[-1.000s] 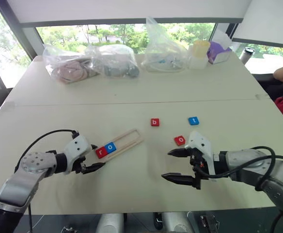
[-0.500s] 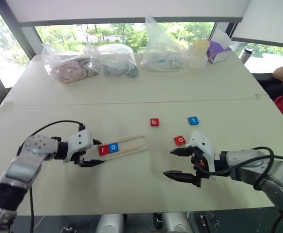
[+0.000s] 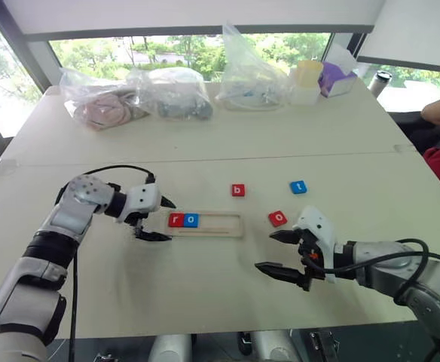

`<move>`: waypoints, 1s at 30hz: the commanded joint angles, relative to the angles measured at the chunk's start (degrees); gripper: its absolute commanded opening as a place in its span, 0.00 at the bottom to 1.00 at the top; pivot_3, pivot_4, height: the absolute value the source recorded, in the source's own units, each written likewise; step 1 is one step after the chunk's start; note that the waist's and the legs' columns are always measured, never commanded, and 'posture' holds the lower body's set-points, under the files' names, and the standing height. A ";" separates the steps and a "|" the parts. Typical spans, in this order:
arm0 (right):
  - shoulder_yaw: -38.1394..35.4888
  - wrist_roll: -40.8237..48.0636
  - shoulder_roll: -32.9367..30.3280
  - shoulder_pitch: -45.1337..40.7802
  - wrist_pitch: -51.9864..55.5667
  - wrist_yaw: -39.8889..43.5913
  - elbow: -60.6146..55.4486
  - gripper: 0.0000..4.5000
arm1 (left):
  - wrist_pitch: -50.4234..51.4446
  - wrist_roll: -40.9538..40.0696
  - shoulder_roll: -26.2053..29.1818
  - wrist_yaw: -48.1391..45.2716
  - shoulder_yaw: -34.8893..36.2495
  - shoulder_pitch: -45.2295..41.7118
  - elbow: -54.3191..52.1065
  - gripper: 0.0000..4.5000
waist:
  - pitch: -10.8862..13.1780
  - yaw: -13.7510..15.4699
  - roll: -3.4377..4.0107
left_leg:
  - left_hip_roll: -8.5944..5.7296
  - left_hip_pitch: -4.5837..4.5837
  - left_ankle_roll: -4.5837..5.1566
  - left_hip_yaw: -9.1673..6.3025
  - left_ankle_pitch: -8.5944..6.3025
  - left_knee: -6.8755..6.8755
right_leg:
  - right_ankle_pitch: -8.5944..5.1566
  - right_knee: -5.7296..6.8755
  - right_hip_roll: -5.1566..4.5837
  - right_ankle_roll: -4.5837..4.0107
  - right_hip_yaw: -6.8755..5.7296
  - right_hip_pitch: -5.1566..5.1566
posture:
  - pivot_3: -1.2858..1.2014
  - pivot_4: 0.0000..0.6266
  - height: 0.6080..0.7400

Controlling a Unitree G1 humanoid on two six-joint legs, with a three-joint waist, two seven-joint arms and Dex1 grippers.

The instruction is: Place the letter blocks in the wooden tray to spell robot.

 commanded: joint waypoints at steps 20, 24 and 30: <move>0.89 -10.64 30.13 -27.79 13.68 -30.98 22.07 1.00 | 11.28 -3.53 11.52 1.72 10.17 3.97 -10.77 0.99 | 0.04 -0.32 -0.02 | 0.13 -0.06 0.01 0.01 0.01 -0.06 | 0.14 0.20 0.19 -0.11 0.11 -0.23 | 0.52 0.24 1.00; 2.27 -14.90 35.95 -31.51 13.94 -34.53 26.74 1.00 | 20.80 -9.07 16.13 0.69 15.04 6.14 -18.88 0.99 | 0.04 -0.41 -0.06 | 0.13 -0.18 0.01 0.04 0.01 -0.10 | 0.15 0.39 0.18 -0.13 0.16 -0.46 | 0.52 0.24 1.00; 4.53 -19.93 39.97 -33.81 15.08 -37.28 29.69 1.00 | 32.32 -15.28 18.31 7.25 24.47 13.31 -33.33 0.99 | 0.04 -0.40 -0.06 | 0.02 -0.25 0.01 0.08 0.01 -0.10 | 0.09 0.67 -0.04 -0.06 0.19 -0.64 | 0.52 0.24 1.00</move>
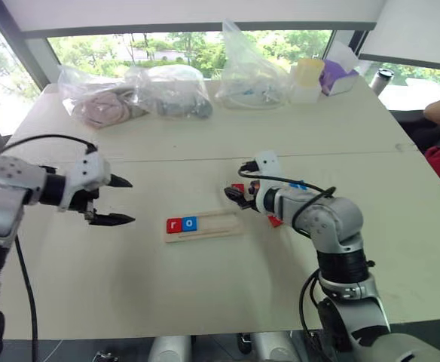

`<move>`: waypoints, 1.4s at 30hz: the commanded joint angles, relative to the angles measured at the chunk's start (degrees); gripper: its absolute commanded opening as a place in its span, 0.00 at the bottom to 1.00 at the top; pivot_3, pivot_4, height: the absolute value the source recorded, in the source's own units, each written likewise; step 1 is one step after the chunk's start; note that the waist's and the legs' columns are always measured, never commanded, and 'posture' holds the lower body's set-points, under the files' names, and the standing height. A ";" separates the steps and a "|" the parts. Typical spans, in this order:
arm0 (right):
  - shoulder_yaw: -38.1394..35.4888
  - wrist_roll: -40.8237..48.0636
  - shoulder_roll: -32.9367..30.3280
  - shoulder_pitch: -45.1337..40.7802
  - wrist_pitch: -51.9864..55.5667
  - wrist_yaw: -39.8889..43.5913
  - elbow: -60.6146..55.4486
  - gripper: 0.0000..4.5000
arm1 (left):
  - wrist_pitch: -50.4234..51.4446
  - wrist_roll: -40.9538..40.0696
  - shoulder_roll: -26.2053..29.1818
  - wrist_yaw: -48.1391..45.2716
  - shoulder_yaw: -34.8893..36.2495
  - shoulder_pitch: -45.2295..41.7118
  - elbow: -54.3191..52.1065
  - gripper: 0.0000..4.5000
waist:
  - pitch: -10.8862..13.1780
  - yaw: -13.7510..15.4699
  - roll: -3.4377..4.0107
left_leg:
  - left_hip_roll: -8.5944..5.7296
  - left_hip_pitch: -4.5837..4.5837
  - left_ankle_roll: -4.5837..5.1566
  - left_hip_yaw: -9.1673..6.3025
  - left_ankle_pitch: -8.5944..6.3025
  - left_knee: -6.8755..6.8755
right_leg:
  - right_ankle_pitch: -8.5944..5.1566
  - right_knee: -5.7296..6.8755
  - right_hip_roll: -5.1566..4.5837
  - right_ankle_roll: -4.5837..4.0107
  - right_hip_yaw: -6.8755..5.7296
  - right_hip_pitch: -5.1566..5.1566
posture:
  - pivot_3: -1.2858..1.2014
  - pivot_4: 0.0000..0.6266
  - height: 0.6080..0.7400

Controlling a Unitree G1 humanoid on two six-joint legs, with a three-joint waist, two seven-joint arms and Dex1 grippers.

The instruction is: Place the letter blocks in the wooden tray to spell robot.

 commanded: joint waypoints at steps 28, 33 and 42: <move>3.20 -18.75 -0.67 -0.51 -5.74 0.99 -2.97 0.25 | 14.13 -9.49 -7.89 20.54 3.47 8.50 -23.68 1.00 | -0.06 -1.75 -0.10 | 0.09 0.16 -0.03 -0.08 0.03 0.06 | -0.01 0.14 0.24 -0.02 0.06 0.05 | 0.52 0.24 1.00; -6.02 -18.04 -2.57 8.98 11.91 0.05 -24.90 0.25 | 15.67 -11.27 -10.47 20.19 -2.20 4.94 -26.72 1.00 | -0.08 -1.17 -0.13 | -0.15 0.09 -0.04 -0.06 0.02 -0.02 | -0.10 0.10 -0.07 0.11 0.06 0.06 | 0.52 0.24 1.00; -14.20 -23.79 10.66 22.63 20.28 -6.05 -37.36 0.25 | 13.54 -9.39 -12.83 17.94 -7.85 -0.64 -21.99 1.00 | -0.04 -1.45 -0.09 | -0.04 0.24 -0.04 -0.22 0.03 -0.01 | -0.31 0.19 0.13 -0.03 -0.02 0.09 | 0.52 0.24 1.00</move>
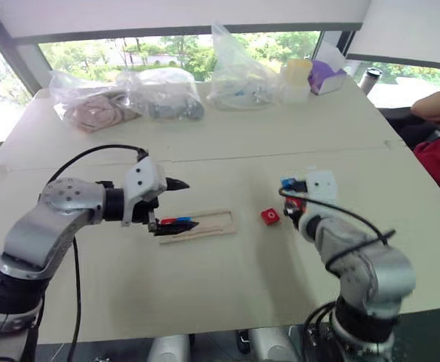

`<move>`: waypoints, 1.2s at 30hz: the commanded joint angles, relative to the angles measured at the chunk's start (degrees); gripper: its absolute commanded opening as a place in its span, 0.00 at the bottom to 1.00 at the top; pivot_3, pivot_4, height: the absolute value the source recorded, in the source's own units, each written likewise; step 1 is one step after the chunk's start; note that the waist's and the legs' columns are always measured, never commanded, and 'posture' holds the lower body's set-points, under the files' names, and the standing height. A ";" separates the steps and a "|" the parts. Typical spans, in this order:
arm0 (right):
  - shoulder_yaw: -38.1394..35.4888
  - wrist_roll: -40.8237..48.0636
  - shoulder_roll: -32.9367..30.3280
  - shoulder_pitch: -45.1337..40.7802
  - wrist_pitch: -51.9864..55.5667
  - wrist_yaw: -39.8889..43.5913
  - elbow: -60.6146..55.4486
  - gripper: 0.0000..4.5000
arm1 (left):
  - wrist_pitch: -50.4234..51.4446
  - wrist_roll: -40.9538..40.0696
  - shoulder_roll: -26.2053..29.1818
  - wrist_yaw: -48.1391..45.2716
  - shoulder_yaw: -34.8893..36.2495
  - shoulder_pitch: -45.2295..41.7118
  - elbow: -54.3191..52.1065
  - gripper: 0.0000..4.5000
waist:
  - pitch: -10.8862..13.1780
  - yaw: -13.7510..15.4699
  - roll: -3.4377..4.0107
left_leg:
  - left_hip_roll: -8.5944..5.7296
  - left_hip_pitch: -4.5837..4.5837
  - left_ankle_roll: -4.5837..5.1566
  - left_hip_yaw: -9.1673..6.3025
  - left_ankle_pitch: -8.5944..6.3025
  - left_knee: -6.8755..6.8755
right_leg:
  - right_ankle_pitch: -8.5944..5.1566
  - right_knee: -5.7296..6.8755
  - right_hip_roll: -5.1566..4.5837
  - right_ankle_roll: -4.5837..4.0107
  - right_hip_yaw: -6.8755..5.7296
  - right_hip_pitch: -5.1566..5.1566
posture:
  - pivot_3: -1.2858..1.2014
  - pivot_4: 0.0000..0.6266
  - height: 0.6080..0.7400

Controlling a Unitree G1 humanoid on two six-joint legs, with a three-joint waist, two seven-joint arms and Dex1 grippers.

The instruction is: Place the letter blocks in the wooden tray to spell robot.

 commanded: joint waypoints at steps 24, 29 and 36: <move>-7.79 12.97 -44.37 11.74 -40.97 57.58 14.04 0.98 | -0.66 -3.04 -0.05 -8.10 -5.98 -1.98 -2.36 1.00 | 0.13 0.19 0.03 | -0.12 -0.01 0.09 0.13 -0.05 -0.08 | -0.10 -0.50 -0.16 0.13 -0.01 0.27 | 0.52 0.24 1.00; -5.19 11.82 -53.00 14.61 -62.98 70.11 30.53 0.98 | -4.07 0.59 -1.75 -9.03 -10.29 -3.79 -0.38 1.00 | 0.26 -0.25 -0.18 | -0.13 0.06 0.13 0.33 -0.08 0.02 | -0.05 -0.86 -0.15 0.13 0.10 0.56 | 0.52 0.24 1.00; 2.78 7.51 -52.25 4.81 -78.92 74.08 46.44 0.98 | -6.03 4.49 -2.02 -6.96 -10.22 -2.14 2.60 1.00 | 0.30 -0.22 -0.23 | -0.09 0.16 0.12 0.30 -0.07 0.10 | 0.06 -0.82 -0.08 0.15 0.13 0.62 | 0.52 0.24 1.00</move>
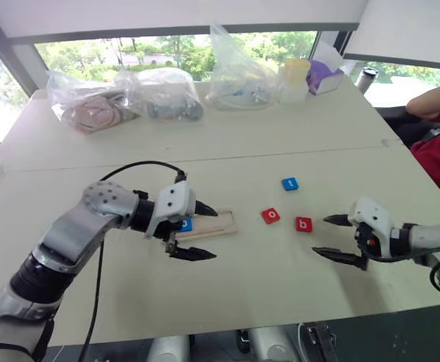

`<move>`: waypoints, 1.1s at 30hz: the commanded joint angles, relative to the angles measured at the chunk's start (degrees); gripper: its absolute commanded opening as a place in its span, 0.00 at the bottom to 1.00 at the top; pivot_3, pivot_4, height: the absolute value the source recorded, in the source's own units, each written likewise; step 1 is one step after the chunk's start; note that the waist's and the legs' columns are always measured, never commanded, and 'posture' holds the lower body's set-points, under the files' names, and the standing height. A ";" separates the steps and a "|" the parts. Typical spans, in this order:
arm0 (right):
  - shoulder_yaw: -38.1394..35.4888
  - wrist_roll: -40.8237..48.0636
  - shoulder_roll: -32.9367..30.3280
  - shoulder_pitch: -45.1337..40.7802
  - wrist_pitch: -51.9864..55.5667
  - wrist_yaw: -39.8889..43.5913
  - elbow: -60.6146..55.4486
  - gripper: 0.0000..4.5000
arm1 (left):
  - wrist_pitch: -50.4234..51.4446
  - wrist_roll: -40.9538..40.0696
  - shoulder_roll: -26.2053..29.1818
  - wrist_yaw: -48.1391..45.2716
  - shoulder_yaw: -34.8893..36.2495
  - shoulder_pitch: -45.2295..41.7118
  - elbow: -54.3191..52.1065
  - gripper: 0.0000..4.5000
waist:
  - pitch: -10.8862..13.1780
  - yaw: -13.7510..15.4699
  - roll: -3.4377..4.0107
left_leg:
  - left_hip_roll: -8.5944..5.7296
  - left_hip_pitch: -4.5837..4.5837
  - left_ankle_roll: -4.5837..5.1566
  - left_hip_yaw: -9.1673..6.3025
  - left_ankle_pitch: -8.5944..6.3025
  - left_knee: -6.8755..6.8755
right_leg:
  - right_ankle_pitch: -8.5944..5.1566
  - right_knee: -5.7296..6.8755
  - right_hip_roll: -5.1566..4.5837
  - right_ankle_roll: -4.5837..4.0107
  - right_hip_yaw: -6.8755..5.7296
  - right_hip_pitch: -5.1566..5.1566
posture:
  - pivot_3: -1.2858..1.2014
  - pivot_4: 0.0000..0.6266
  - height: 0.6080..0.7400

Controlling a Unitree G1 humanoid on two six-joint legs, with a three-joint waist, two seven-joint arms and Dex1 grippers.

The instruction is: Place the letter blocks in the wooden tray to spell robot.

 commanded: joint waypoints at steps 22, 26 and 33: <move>11.18 3.28 8.19 -20.68 3.50 0.81 0.00 0.25 | 1.75 -1.09 13.09 2.17 18.14 13.06 -1.14 1.00 | 0.07 -0.51 0.10 | 0.14 0.05 0.00 0.02 0.00 0.02 | 0.22 0.16 -0.04 0.08 0.03 -0.07 | 0.52 0.24 1.00; 21.09 -1.65 15.31 -30.64 8.96 -1.67 -0.31 0.25 | 2.80 -2.37 16.26 1.86 23.47 17.24 -1.24 1.00 | 0.08 -0.58 0.10 | 0.18 0.10 0.00 -0.10 0.00 -0.04 | 0.14 0.35 0.04 -0.04 -0.05 -0.14 | 0.52 0.24 1.00; 33.95 -8.78 25.85 -41.22 10.74 -1.70 8.95 0.25 | 3.41 -2.61 16.06 4.70 27.51 23.00 -3.92 1.00 | 0.08 0.56 0.09 | 0.09 -0.22 -0.05 -0.09 0.02 -0.01 | 0.25 0.44 -0.14 -0.10 -0.08 -0.42 | 0.52 0.24 1.00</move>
